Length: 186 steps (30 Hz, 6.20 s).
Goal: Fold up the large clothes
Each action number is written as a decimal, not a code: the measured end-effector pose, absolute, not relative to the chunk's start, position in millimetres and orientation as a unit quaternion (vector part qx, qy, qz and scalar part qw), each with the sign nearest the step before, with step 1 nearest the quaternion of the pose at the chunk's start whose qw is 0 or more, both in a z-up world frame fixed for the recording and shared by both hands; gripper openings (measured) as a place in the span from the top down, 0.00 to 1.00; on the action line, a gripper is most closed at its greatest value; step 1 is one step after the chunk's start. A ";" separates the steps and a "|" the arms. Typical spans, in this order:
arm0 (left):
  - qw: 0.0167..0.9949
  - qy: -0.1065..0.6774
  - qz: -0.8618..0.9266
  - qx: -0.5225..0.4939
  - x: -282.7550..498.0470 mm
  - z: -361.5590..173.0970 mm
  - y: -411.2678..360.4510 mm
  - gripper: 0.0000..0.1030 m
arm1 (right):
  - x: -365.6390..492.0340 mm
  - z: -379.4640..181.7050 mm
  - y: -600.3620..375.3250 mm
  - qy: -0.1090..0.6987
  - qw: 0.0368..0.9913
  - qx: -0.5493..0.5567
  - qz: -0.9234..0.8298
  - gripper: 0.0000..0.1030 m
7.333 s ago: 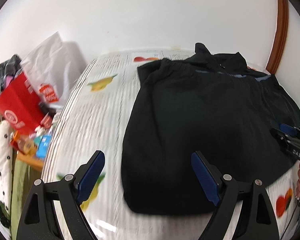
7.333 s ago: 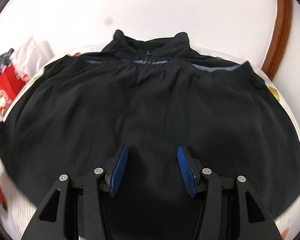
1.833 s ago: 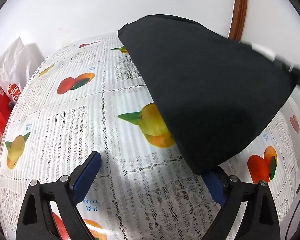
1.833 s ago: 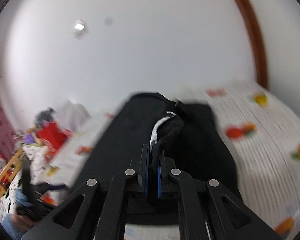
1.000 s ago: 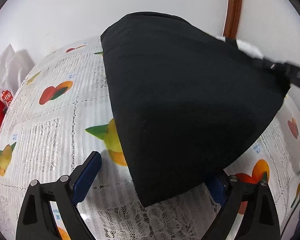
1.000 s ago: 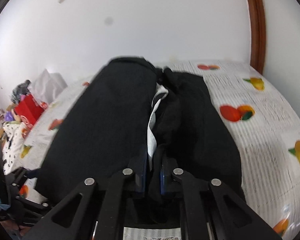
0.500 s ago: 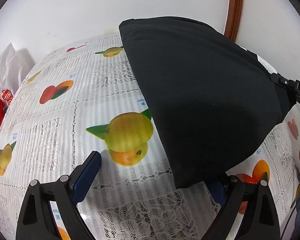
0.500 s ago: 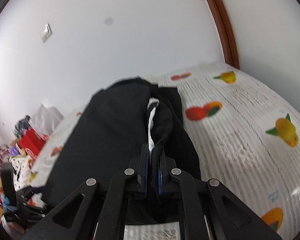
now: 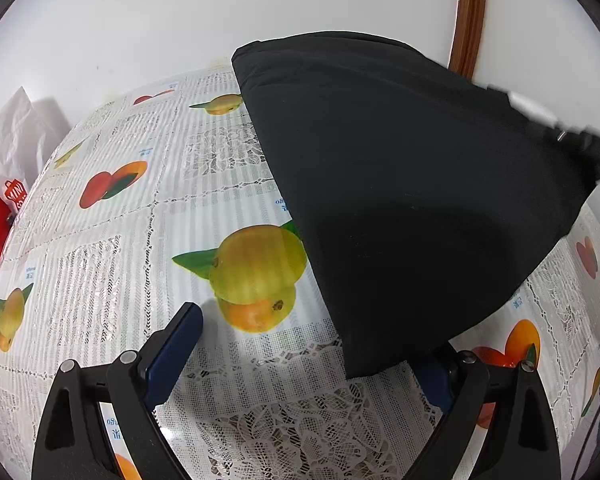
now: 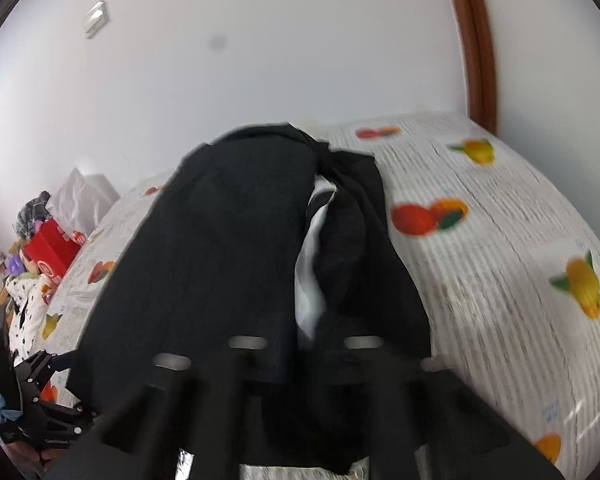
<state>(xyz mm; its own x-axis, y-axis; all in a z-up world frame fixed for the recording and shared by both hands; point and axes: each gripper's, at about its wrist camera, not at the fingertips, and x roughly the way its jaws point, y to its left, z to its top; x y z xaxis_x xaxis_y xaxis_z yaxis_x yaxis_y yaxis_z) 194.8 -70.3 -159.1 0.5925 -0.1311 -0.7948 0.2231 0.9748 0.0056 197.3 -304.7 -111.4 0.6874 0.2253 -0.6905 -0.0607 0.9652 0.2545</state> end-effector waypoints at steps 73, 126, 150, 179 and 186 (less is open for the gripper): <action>0.877 0.470 -0.105 0.002 204.3 -130.5 -8.2 0.92 | 202.1 -145.3 -305.9 0.483 0.873 0.039 0.055 0.93; 0.911 0.402 -0.076 -0.047 178.3 -61.6 -8.6 0.34 | 167.9 -88.7 -266.8 0.480 0.877 0.007 -0.025 0.48; 0.947 0.319 -0.034 -0.024 44.9 -7.5 -17.2 0.06 | 5.9 7.5 -256.7 0.378 0.921 -0.025 -0.096 0.01; 0.950 0.309 -0.037 -0.010 29.9 -2.4 -34.0 0.05 | -18.6 17.7 -258.1 0.361 0.927 -0.017 -0.104 0.01; 0.951 0.308 -0.038 -0.009 29.4 -1.9 -36.3 0.05 | -19.8 18.0 -256.9 0.359 0.927 -0.020 -0.104 0.01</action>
<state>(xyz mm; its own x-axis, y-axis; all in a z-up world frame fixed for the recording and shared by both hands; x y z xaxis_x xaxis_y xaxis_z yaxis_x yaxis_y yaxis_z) 29.4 -36.3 -1.9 0.8075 -0.0782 -0.5846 0.0673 0.9969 -0.0404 -19.8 -256.9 18.0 0.7203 -0.2072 -0.6620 0.1787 0.9776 -0.1116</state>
